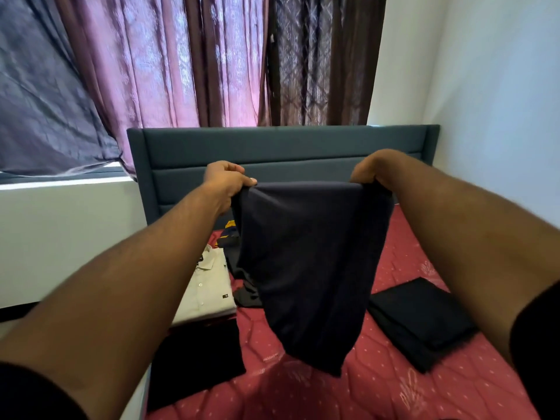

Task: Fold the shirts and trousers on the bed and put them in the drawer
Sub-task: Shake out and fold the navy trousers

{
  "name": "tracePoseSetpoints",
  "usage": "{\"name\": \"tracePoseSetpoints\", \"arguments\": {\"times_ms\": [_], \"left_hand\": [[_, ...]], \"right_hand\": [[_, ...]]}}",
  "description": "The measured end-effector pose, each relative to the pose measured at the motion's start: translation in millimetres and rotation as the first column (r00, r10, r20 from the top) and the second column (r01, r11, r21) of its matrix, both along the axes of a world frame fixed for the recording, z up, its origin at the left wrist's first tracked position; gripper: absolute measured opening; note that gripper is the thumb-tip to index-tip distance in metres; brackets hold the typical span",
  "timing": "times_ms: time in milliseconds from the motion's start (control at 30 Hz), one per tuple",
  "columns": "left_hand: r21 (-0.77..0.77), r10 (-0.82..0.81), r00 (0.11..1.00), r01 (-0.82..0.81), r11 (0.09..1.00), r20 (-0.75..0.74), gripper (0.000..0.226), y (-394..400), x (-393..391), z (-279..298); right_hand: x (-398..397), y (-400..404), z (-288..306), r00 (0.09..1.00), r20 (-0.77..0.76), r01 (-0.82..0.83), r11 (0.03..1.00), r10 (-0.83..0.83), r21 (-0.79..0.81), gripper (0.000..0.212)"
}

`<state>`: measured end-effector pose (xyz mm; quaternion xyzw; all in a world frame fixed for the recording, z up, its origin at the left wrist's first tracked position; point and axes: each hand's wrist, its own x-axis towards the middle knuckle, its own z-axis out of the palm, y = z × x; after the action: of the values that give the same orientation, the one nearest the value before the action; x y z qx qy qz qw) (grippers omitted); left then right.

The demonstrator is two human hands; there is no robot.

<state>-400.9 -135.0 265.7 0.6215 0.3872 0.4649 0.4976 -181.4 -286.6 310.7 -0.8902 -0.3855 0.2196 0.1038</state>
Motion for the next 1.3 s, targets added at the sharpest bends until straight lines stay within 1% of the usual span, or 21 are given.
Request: {"name": "tracePoseSetpoints", "arguments": {"times_ms": [33, 67, 100, 133, 167, 200, 267, 367, 433, 500, 567, 600, 733, 800, 900, 967, 1033, 1067, 1133, 1233, 1300], "left_hand": [[0.011, -0.001, 1.0, 0.001, 1.0, -0.022, 0.032, 0.8, 3.1, 0.0], [0.022, -0.004, 0.999, 0.005, 1.0, -0.045, 0.031, 2.2, 6.0, -1.0], [0.033, 0.004, 0.998, -0.002, 0.999, -0.066, 0.029, 3.3, 7.4, -1.0], [0.05, 0.024, 0.996, -0.02, 0.999, -0.084, 0.029, 6.7, 8.7, -1.5], [0.074, 0.055, 0.993, -0.047, 0.996, -0.107, 0.028, 9.5, 9.1, -2.1], [0.104, 0.089, 0.989, -0.077, 0.992, -0.12, 0.027, 13.0, 9.1, -2.8], [0.155, 0.128, 0.983, -0.107, 0.982, -0.13, 0.019, 15.4, 8.0, -0.9], [0.202, 0.133, 0.983, -0.106, 0.974, -0.127, 0.013, 15.4, 8.1, 5.3], [0.235, 0.164, 0.981, -0.135, 0.963, -0.108, 0.017, 13.1, 6.0, 10.6], [0.264, 0.208, 0.973, -0.177, 0.948, -0.094, 0.02, 13.7, 0.7, 12.6], [0.291, 0.226, 0.97, -0.191, 0.938, -0.091, 0.018, 13.3, -5.2, 14.3], [0.291, 0.221, 0.972, -0.189, 0.938, -0.08, 0.018, 14.0, -8.1, 14.8], [0.208, 0.157, 0.987, -0.147, 0.967, -0.034, 0.019, 13.5, -13.8, 17.6], [0.189, 0.145, 0.989, -0.137, 0.972, -0.026, 0.019, 13.9, -16.8, 19.5], [0.235, 0.177, 0.979, -0.148, 0.961, -0.104, 0.017, 15.7, -24.5, 21.6], [0.262, 0.2, 0.965, -0.151, 0.953, -0.172, 0.018, 19.0, -28.3, 22.0], [0.261, 0.216, 0.96, -0.166, 0.951, -0.178, 0.027, 20.3, -29.7, 23.1], [0.247, 0.21, 0.965, -0.167, 0.954, -0.156, 0.029, 20.0, -30.0, 24.0], [0.198, 0.167, 0.98, -0.144, 0.97, -0.108, 0.03, 19.0, -28.7, 26.2], [0.154, 0.134, 0.982, -0.113, 0.982, -0.133, 0.031, 14.4, -30.7, 30.3], [0.149, 0.111, 0.974, -0.083, 0.985, -0.196, 0.031, 17.6, -34.6, 32.2]], "right_hand": [[1.7, -3.6, 2.2, 0.99, -0.134, 0.032, 0.999, -0.03, 0.014, 0.03], [6.2, -5.6, 2.4, 0.957, -0.286, 0.076, 0.994, -0.051, 0.077, 0.027], [10.0, -8.2, 3.8, 0.915, -0.403, 0.106, 0.978, -0.025, 0.181, 0.02], [15.5, -9.3, 4.2, 0.869, -0.493, 0.146, 0.939, 0.028, 0.312, 0.014], [21.5, -9.8, 2.6, 0.826, -0.557, 0.193, 0.886, 0.085, 0.422, 0.018], [23.8, -11.2, -0.5, 0.806, -0.581, 0.237, 0.834, 0.117, 0.497, 0.023], [23.1, -13.2, -8.9, 0.831, -0.549, 0.305, 0.754, 0.088, 0.582, 0.024], [16.9, -8.3, -19.4, 0.854, -0.52, 0.372, 0.699, -0.002, 0.61, 0.026], [12.8, -0.4, -24.0, 0.87, -0.493, 0.353, 0.67, 0.021, 0.653, 0.028], [9.5, 7.4, -27.3, 0.875, -0.477, 0.339, 0.604, 0.079, 0.722, 0.029], [7.0, 11.7, -29.5, 0.893, -0.441, 0.323, 0.554, 0.09, 0.767, 0.028], [6.0, 13.1, -30.0, 0.911, -0.406, 0.302, 0.558, 0.07, 0.773, 0.028], [-0.3, 16.2, -25.2, 0.962, -0.271, 0.232, 0.645, -0.04, 0.728, 0.036], [-1.0, 16.8, -22.5, 0.98, -0.174, 0.194, 0.65, -0.096, 0.735, 0.038], [-4.1, 11.5, -18.3, 0.991, 0.001, 0.09, 0.67, -0.134, 0.737, 0.037], [-3.6, 9.9, -13.4, 0.989, 0.06, 0.046, 0.667, -0.135, 0.743, 0.034], [-3.2, 9.6, -8.1, 0.991, -0.009, 0.086, 0.591, -0.132, 0.802, 0.03], [-2.9, 9.5, -5.9, 0.99, -0.08, 0.133, 0.55, -0.119, 0.825, 0.031], [-3.2, 5.7, -3.7, 0.967, -0.253, 0.238, 0.513, -0.041, 0.825, 0.034], [-5.9, -8.6, -2.4, 0.864, -0.487, 0.357, 0.523, 0.131, 0.774, 0.028], [-5.4, -17.3, -2.6, 0.818, -0.541, 0.348, 0.581, 0.195, 0.735, 0.025]]}}
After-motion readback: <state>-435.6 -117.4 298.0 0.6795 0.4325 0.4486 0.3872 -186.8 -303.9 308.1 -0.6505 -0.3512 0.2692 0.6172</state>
